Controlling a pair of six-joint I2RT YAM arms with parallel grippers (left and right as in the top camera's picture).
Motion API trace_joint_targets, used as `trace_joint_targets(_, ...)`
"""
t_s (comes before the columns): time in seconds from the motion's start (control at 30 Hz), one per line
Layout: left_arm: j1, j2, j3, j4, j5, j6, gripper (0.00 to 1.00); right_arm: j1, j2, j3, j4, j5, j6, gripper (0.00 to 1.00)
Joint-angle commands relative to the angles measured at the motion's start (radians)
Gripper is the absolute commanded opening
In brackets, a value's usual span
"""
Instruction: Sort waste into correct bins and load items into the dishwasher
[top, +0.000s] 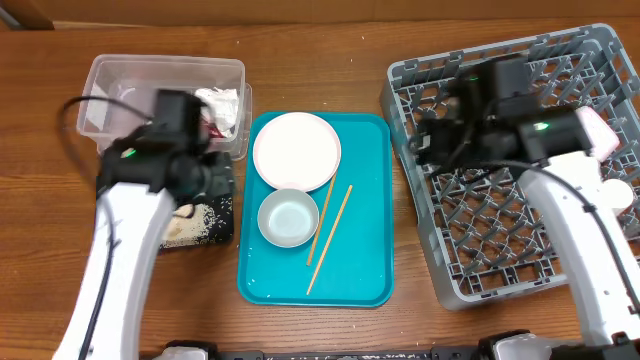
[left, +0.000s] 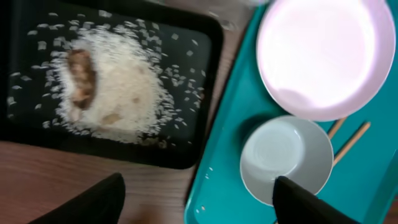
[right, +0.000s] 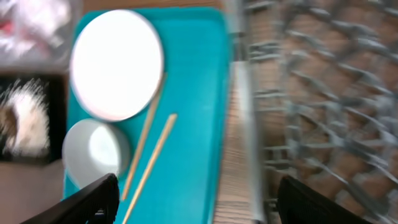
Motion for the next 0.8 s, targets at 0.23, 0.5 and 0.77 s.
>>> trace_joint_targets(0.23, 0.141, -0.077, 0.004, -0.043, -0.023, -0.04, 0.97, 0.279, 0.184, 0.007, 0.082, -0.006, 0.077, 0.84)
trace_joint_targets(0.5, 0.141, -0.068, 0.004, -0.037, -0.023, -0.04, 1.0, 0.412, 0.377, 0.007, 0.111, -0.005, 0.126, 0.83)
trace_joint_targets(0.77, 0.141, -0.067, 0.004, -0.037, -0.023, -0.04, 1.0, 0.443, 0.491, 0.007, 0.16, -0.005, 0.175, 0.65)
